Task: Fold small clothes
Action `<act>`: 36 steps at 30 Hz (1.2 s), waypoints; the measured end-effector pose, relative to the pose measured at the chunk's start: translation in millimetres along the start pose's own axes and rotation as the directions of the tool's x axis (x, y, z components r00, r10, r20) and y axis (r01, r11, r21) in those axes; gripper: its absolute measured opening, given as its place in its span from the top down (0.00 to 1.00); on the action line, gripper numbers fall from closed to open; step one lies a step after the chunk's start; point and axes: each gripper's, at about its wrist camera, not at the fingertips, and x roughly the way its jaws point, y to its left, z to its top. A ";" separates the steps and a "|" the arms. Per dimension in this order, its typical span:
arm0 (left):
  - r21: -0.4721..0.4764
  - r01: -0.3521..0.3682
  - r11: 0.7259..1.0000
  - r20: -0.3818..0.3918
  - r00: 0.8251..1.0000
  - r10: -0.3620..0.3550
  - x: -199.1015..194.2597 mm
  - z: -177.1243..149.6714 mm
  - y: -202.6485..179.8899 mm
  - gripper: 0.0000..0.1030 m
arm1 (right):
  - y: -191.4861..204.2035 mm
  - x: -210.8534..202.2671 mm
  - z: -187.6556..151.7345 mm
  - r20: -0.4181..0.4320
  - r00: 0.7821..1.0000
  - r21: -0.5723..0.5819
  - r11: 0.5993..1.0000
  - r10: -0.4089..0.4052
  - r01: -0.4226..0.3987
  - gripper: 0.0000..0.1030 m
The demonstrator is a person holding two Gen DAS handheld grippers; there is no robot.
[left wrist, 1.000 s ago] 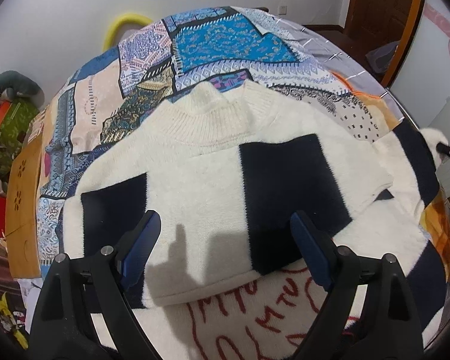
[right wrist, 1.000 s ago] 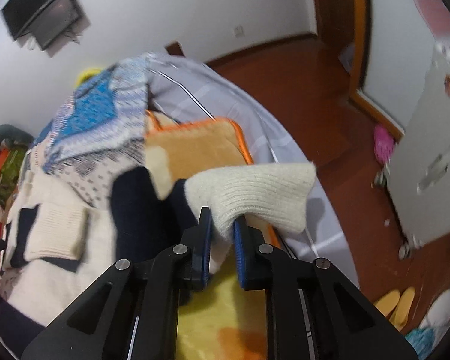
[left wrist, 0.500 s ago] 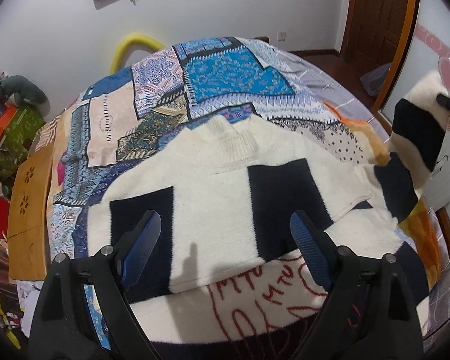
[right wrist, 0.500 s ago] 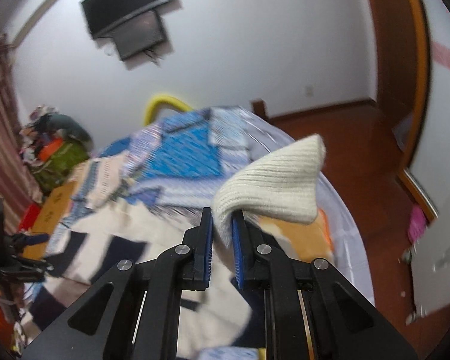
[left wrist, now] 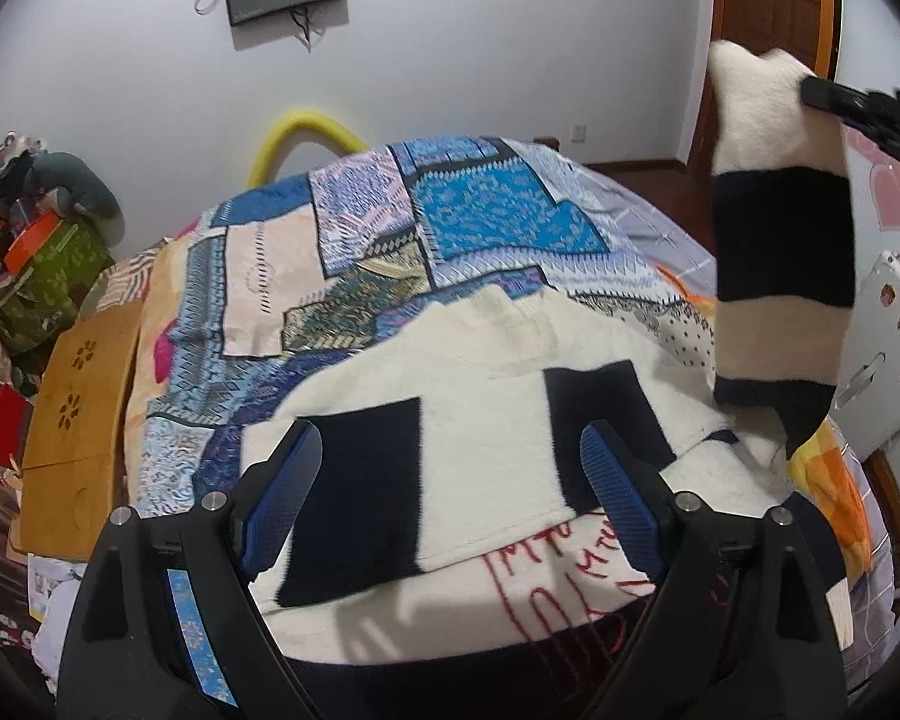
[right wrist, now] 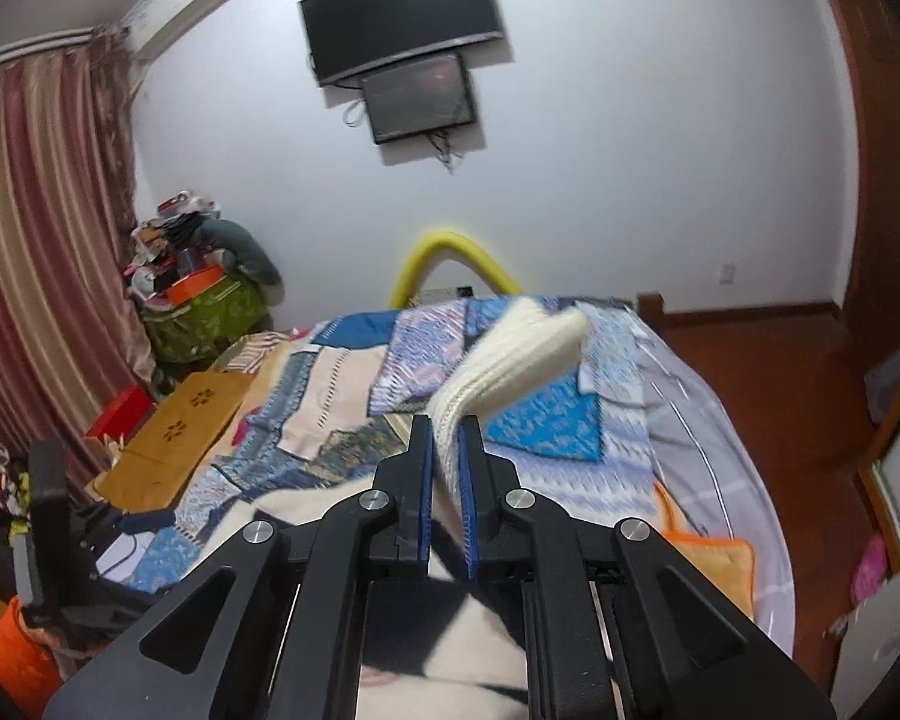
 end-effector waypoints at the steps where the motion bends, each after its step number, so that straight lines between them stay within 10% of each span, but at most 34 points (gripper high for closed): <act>1: -0.005 0.000 1.000 0.008 1.000 0.000 -3.2 -0.5 4.1 0.14 | 7.6 4.2 4.3 0.005 1.000 -0.011 1.000 0.004 -0.003 0.93; 16: -0.108 -0.028 0.994 0.073 0.997 0.036 -31.8 -22.6 69.9 0.10 | 92.8 66.5 -6.9 -0.116 0.987 -0.087 0.989 0.108 -0.119 0.93; 36: -0.209 -0.074 0.975 0.037 0.996 0.084 -34.9 -54.4 121.0 0.10 | 162.4 153.5 -122.3 -0.511 0.814 0.006 0.948 0.277 -0.318 0.92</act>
